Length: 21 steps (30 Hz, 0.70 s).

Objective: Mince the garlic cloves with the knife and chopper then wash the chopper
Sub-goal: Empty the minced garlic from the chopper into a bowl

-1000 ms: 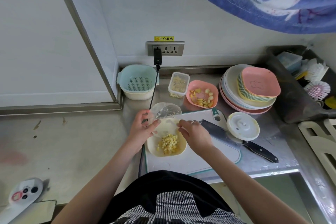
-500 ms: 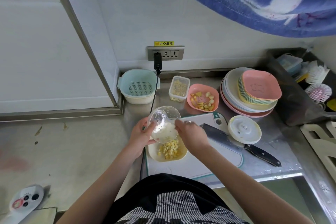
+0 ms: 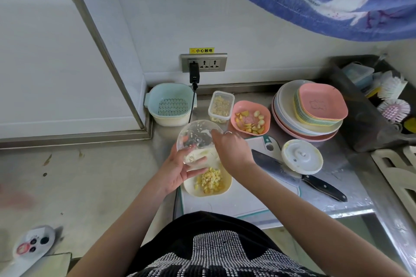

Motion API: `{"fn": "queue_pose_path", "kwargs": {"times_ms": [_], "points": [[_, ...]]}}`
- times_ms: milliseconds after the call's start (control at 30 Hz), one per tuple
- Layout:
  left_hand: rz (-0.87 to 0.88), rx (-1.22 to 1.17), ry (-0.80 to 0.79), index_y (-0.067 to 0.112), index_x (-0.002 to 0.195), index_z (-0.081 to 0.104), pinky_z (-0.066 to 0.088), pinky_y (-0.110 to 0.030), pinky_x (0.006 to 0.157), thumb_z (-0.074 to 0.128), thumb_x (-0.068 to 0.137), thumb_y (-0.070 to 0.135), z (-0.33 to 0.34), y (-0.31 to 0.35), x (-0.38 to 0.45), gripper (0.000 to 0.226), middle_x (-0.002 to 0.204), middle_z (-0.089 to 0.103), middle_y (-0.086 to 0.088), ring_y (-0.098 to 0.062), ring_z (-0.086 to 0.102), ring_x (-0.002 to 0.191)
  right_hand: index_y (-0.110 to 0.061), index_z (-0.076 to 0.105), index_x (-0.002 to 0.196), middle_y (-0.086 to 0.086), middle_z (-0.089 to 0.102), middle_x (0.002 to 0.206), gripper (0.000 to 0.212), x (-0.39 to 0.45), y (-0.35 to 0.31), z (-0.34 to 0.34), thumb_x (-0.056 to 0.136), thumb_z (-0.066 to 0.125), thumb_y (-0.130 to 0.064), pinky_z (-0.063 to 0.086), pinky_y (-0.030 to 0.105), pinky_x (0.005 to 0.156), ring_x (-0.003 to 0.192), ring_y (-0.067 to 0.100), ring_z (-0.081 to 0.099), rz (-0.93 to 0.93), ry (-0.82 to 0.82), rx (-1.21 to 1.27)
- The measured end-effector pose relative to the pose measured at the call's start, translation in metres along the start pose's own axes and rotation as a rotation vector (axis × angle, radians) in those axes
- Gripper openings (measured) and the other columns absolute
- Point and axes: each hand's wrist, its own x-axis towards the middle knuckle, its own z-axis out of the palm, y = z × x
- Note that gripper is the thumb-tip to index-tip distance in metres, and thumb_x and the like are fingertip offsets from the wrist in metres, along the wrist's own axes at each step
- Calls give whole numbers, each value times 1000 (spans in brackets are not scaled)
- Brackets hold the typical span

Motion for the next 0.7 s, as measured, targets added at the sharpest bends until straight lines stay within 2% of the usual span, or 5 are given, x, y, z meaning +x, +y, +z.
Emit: {"fn": "queue_pose_path", "kwargs": {"times_ms": [167, 333, 433, 600, 700], "points": [[20, -107, -64, 31, 137, 40, 56, -55, 77, 57, 90, 7, -3, 6, -1, 56, 138, 50, -7, -43, 61, 110, -16, 54, 105, 10, 63, 96, 12, -10, -5, 4, 98, 45, -19, 38, 31, 64, 89, 32, 60, -6, -207, 197], [23, -123, -143, 28, 142, 38, 47, -68, 84, 58, 75, -2, -7, 3, 1, 76, 135, 54, -9, -40, 62, 110, -14, 57, 100, 12, 66, 91, 17, 1, -11, 1, 98, 46, -27, 40, 33, 62, 83, 34, 59, 25, -123, 391], [37, -154, -180, 20, 146, 33, 44, -68, 90, 59, 73, -6, -12, 5, 5, 82, 141, 48, -17, -43, 59, 109, -18, 58, 98, 6, 64, 88, 11, -2, -10, 4, 96, 49, -25, 43, 33, 64, 80, 28, 57, -9, -191, 414], [97, -248, -163, 24, 118, 52, 50, -64, 84, 91, 53, 13, -11, 8, 2, 76, 130, 56, -15, -46, 63, 100, -18, 63, 97, -2, 59, 80, 11, -6, 1, -1, 94, 55, -25, 43, 33, 66, 75, 19, 52, -40, -197, 457], [105, -243, -172, 21, 122, 49, 52, -61, 84, 95, 49, 20, -7, 8, 1, 86, 119, 63, -16, -41, 65, 98, -17, 62, 94, -6, 51, 68, 8, 1, -5, -5, 93, 57, -23, 37, 31, 58, 68, 17, 47, -62, -114, 557]]}}
